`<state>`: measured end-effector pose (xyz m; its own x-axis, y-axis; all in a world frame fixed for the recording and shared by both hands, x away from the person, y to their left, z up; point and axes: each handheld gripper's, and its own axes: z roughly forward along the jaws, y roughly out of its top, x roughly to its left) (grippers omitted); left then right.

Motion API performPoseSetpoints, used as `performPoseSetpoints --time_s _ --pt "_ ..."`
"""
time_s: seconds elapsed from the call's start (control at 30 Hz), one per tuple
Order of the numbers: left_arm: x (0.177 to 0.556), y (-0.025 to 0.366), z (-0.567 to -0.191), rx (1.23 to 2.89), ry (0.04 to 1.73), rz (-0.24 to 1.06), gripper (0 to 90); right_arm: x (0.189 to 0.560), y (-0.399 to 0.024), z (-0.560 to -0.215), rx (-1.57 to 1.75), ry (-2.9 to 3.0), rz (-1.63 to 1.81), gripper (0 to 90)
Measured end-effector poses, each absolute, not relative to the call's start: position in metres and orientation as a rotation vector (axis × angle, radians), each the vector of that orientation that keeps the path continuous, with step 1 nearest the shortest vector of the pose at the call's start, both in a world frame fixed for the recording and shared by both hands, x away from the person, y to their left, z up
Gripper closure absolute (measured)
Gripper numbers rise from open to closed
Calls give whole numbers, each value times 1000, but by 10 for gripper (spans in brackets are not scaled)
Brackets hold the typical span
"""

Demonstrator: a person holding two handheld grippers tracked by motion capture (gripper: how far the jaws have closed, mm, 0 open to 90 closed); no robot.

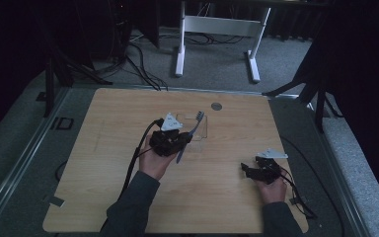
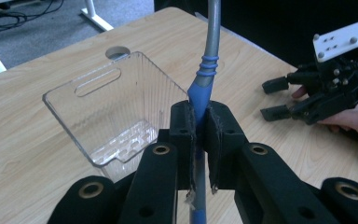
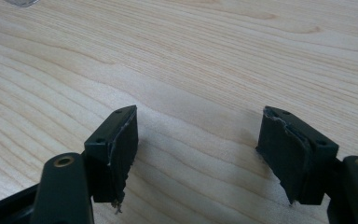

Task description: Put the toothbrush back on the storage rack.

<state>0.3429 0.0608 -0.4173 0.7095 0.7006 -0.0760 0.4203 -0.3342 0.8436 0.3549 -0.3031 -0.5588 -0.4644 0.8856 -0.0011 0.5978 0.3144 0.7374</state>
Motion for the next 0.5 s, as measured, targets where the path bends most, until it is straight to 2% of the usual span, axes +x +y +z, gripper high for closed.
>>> performPoseSetpoints --time_s 0.5 --pt "346 61 -418 1905 860 405 817 355 -303 -559 1316 2180 958 282"
